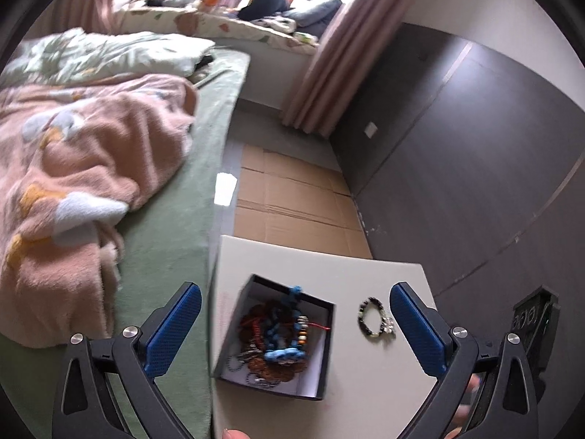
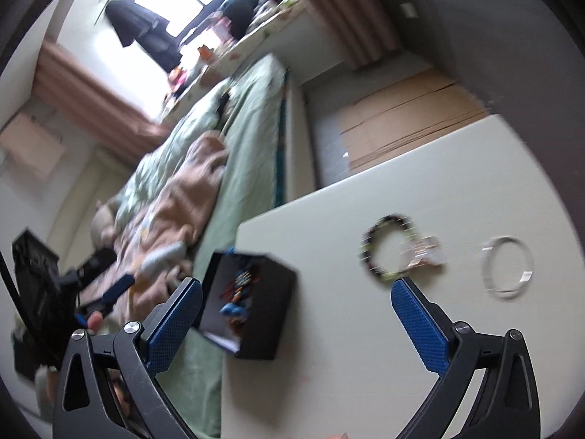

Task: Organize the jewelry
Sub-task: 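Lower both bracelets into the black box and open both tools, then move the left tool to the butterfly bead bracelet and grasp its charm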

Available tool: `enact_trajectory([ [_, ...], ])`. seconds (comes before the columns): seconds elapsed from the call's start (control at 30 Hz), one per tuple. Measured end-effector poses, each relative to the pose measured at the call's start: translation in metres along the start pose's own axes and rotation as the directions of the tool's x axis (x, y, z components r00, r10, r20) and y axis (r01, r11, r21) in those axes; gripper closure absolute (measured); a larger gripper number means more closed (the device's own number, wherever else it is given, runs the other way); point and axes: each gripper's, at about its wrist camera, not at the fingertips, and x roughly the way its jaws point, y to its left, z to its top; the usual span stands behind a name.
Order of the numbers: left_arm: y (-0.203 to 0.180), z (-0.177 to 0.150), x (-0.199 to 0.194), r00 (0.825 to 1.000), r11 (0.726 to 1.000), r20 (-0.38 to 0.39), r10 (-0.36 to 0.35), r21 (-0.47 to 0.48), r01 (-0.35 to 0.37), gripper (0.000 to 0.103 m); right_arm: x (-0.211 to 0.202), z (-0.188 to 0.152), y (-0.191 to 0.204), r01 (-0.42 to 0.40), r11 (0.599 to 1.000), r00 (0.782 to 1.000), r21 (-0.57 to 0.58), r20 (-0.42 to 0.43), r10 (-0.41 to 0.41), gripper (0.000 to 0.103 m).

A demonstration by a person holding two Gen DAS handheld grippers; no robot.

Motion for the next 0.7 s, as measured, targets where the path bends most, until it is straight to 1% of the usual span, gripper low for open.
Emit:
enact_trajectory([
  [0.07, -0.013, -0.003, 0.002, 1.000, 0.999, 0.010, 0.000, 0.038, -0.001, 0.000, -0.016, 0.004, -0.014, 0.008, 1.000, 0.998, 0.030, 0.067, -0.010, 0.000],
  [0.1, -0.020, -0.004, 0.003, 1.000, 0.998, 0.017, 0.008, 0.059, -0.009, 0.000, -0.020, 0.007, -0.017, 0.016, 0.999, 0.997, 0.037, 0.079, -0.019, 0.000],
  [0.17, -0.038, -0.008, 0.007, 0.999, 0.990, 0.032, 0.040, 0.136, -0.044, 0.000, -0.029, 0.012, -0.027, 0.033, 0.998, 0.995, 0.048, 0.090, -0.037, 0.000],
  [0.23, -0.053, -0.011, 0.013, 0.997, 0.977, 0.031, 0.073, 0.198, -0.078, 0.000, -0.035, 0.016, -0.037, 0.067, 0.995, 0.993, 0.070, 0.096, -0.074, 0.000],
  [0.27, -0.060, -0.013, 0.017, 0.996, 0.971, 0.024, 0.083, 0.223, -0.086, 0.000, -0.038, 0.017, -0.043, 0.097, 0.991, 0.990, 0.088, 0.097, -0.105, 0.000],
  [0.33, -0.073, -0.018, 0.025, 0.997, 0.962, 0.004, 0.083, 0.259, -0.082, 0.000, -0.042, 0.020, -0.050, 0.128, 0.988, 0.986, 0.091, 0.092, -0.137, 0.000],
  [0.43, -0.088, -0.023, 0.037, 0.998, 0.967, -0.033, 0.051, 0.250, -0.041, 0.000, -0.046, 0.023, -0.056, 0.174, 0.983, 0.982, 0.062, 0.065, -0.178, 0.000],
  [0.5, -0.098, -0.025, 0.044, 0.998, 0.971, -0.056, 0.023, 0.238, -0.009, 0.000, -0.052, 0.025, -0.057, 0.211, 0.977, 0.975, 0.042, 0.066, -0.214, 0.000],
  [0.63, -0.117, -0.027, 0.057, 0.997, 0.971, -0.076, 0.009, 0.237, 0.009, 0.000, -0.062, 0.029, -0.063, 0.294, 0.955, 0.953, 0.024, 0.068, -0.295, 0.000],
  [0.7, -0.124, -0.028, 0.065, 0.996, 0.973, -0.084, 0.029, 0.230, -0.009, 0.000, -0.066, 0.030, -0.069, 0.319, 0.948, 0.946, 0.020, 0.064, -0.319, 0.000],
])
